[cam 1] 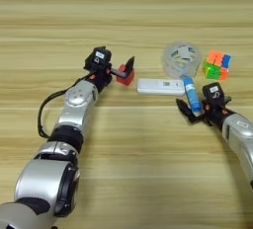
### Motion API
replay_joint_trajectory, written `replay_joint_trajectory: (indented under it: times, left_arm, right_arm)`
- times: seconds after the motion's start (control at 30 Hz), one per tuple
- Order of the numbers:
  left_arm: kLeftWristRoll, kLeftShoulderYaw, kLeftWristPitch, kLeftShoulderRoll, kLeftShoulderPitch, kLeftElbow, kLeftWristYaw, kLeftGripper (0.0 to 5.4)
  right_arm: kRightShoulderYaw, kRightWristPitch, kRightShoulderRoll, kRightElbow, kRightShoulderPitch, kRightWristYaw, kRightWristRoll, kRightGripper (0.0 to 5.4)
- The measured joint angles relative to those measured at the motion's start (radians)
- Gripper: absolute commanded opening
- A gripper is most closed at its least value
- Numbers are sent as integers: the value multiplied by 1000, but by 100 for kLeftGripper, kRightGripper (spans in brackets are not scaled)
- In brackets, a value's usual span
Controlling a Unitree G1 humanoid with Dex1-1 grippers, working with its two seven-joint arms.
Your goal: Move the objects on the table
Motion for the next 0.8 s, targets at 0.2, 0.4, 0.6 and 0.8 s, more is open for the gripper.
replay_joint_trajectory:
  times: [0.2, 0.4, 0.6, 0.8]
  left_arm:
    - [0, 0, 1, 0, 2, -7, 0, 540]
    - [0, 0, 2, 0, 5, -12, 0, 540]
    - [-1, 0, 2, 0, 5, -17, 0, 540]
    - [-1, 1, 3, 0, 6, -18, 0, 540]
  right_arm:
    - [-2, 13, -1, 1, -6, 0, 3, 514]
    - [-2, 16, -10, 11, -14, -1, -2, 446]
    - [21, 16, -18, 1, -10, -1, -19, 378]
    - [37, 16, -24, -30, 8, -2, -32, 317]
